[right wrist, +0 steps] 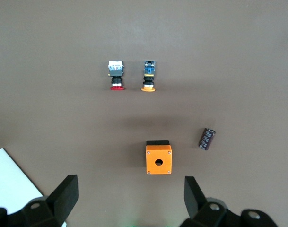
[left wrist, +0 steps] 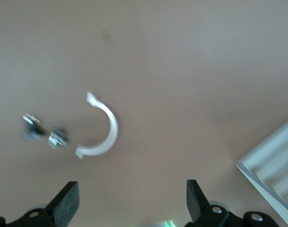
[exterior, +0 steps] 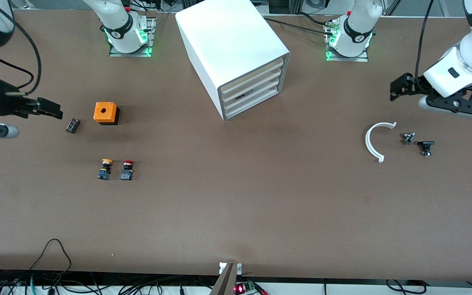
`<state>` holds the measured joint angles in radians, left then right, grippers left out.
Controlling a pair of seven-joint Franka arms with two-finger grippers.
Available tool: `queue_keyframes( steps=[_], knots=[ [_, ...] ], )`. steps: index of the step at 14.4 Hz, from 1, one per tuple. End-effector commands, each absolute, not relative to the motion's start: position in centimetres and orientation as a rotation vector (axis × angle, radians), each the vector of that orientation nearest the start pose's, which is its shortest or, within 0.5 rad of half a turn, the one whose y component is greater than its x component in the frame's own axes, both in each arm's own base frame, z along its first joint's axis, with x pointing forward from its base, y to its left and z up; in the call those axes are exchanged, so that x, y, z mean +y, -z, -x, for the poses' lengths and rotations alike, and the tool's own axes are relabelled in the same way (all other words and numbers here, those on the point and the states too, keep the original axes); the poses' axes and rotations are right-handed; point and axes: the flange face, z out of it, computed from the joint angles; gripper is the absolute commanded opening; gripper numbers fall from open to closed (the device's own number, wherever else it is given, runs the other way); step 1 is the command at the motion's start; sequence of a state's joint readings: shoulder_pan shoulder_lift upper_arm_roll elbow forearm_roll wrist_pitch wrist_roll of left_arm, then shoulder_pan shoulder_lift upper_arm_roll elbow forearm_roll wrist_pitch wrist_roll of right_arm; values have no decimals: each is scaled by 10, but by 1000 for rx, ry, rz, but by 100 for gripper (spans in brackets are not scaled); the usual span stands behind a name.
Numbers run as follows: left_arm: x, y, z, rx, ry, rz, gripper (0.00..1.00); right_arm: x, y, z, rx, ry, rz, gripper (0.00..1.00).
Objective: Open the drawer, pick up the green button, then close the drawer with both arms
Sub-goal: 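Move the left gripper to the drawer front while the right gripper advances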
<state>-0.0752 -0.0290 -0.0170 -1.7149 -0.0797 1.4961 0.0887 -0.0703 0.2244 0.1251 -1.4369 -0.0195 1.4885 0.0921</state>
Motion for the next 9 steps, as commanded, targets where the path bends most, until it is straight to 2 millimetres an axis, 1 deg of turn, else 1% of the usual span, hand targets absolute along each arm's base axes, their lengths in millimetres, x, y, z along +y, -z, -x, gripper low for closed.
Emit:
queue_keyframes(
  steps=[1,3,4,6,7,8,9],
  knots=[
    [-72,-554,-515,353,-591,3215,100,30,-531,-616,171,-296,3131,99],
    [-85,-547,-512,393,-662,3305,100,34,-513,-624,187,-314,3086,99],
    [-91,-539,-515,456,-698,3364,100,38,-508,-625,196,-316,3043,99],
    [-100,-518,-521,611,-757,3436,100,40,-500,-629,228,-274,3036,99],
    [-104,-509,-522,651,-782,3507,99,44,-497,-631,259,-267,3036,99],
    [-105,-489,-522,673,-806,3565,99,54,-489,-635,295,-262,3035,99],
    [-107,-469,-521,715,-784,3647,99,70,-487,-636,331,-252,3037,99]
  ],
)
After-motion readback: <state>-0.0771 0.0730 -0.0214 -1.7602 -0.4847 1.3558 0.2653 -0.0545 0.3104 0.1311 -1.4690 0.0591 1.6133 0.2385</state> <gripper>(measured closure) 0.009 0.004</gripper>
